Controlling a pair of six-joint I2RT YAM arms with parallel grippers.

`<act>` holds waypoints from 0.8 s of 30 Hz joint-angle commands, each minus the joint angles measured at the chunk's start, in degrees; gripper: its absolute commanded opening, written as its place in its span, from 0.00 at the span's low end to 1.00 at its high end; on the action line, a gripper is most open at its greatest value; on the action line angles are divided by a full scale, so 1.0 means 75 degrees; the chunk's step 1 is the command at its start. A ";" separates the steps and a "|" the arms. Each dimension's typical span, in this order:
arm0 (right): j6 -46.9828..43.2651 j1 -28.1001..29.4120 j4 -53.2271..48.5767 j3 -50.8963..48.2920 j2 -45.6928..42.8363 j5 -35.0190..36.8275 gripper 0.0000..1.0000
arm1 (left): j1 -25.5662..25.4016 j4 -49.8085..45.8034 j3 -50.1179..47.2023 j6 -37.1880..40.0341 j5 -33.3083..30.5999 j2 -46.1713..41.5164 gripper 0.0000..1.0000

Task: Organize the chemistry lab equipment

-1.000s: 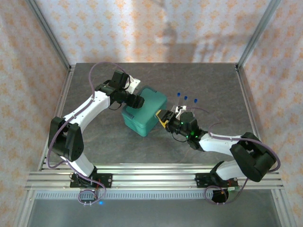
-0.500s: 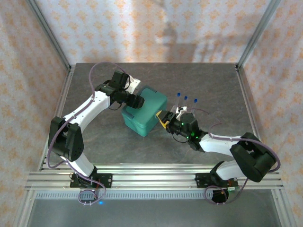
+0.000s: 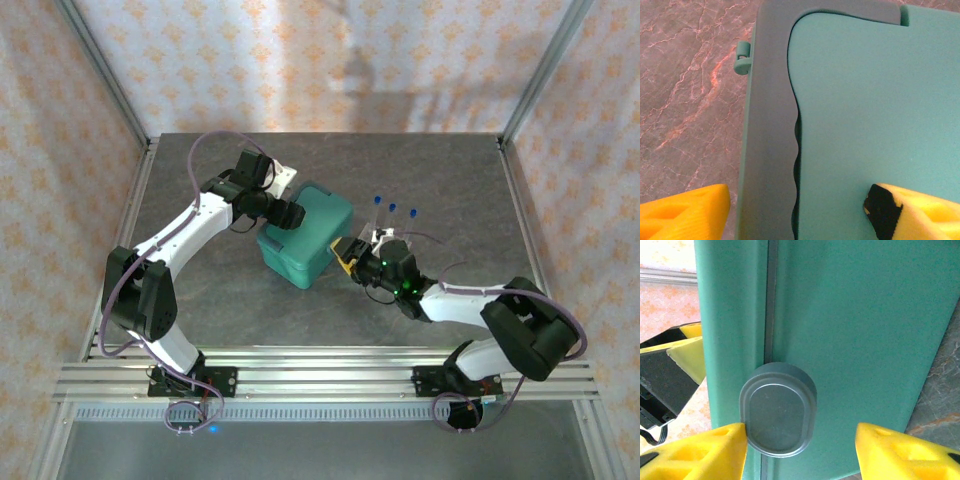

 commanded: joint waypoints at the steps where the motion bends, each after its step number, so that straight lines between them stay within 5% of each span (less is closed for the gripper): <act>1: 0.0028 -0.0056 -0.0289 0.0091 0.0267 0.0065 0.58 | -0.0138 -0.0706 -0.0415 0.0090 -0.0075 0.0497 0.77; 10: 0.0176 -0.0067 -0.0127 -0.0003 0.0508 0.0031 0.56 | -0.0141 -0.0700 -0.0471 0.0103 -0.0002 0.0482 0.77; 24: -0.0264 -0.0231 -0.1790 -0.0135 -0.1403 0.0381 0.63 | -0.0141 -0.0688 -0.0413 0.0066 0.0077 0.0528 0.77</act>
